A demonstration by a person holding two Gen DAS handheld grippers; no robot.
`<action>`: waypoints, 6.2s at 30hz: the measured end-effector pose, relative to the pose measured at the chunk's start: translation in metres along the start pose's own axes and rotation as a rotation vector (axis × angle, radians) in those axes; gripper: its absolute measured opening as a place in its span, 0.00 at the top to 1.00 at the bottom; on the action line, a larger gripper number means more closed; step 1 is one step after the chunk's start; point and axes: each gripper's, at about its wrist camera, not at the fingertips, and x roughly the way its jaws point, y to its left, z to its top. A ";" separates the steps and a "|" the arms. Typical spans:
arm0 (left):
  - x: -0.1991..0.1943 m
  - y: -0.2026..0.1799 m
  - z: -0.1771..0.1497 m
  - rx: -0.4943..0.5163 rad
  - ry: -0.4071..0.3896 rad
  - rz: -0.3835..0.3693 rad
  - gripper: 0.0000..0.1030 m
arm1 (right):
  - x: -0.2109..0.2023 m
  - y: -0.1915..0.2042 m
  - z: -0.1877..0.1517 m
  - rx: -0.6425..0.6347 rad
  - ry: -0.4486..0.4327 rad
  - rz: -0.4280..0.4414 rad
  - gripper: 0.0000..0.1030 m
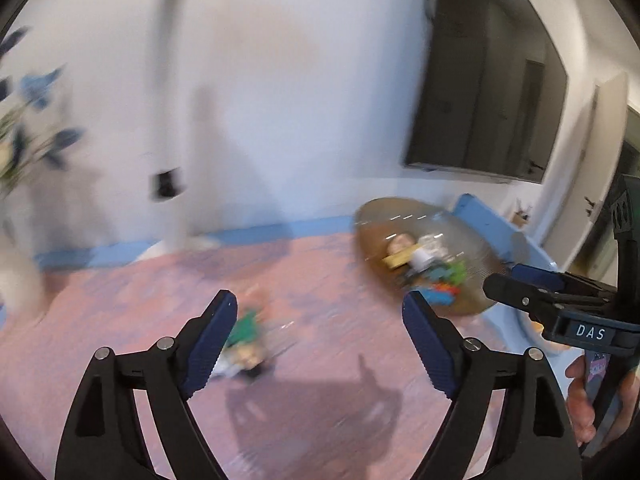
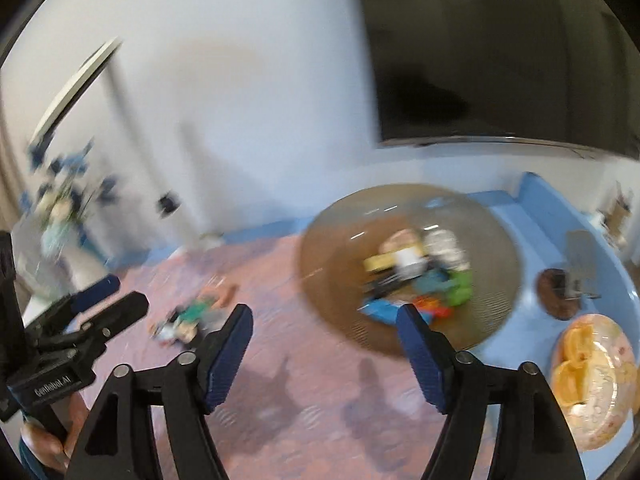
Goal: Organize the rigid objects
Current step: 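Move both open grippers away from the bowl, then grasp the red-clad boy figure with left gripper while right gripper grasps clear cup, then carry boy figure and clear cup over the brown bowl and open both grippers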
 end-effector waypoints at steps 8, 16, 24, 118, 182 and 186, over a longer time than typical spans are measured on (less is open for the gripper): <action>0.003 0.116 -0.100 -0.144 0.188 0.272 0.18 | 0.075 0.064 -0.074 -0.107 0.157 0.052 0.24; 0.010 0.155 -0.123 -0.223 0.246 0.262 0.18 | 0.109 0.088 -0.108 -0.243 0.231 -0.024 0.24; 0.023 0.133 -0.122 -0.103 0.301 0.322 0.15 | 0.111 0.087 -0.110 -0.237 0.233 -0.031 0.18; 0.017 0.094 -0.109 0.012 0.260 0.022 0.65 | 0.103 0.101 -0.114 -0.481 0.204 0.212 0.65; 0.140 -0.122 0.051 0.075 0.213 -0.239 0.65 | 0.054 -0.114 0.001 0.247 0.026 -0.171 0.65; 0.134 -0.133 0.057 0.095 0.144 -0.177 0.28 | 0.055 -0.118 0.000 0.250 0.033 -0.189 0.45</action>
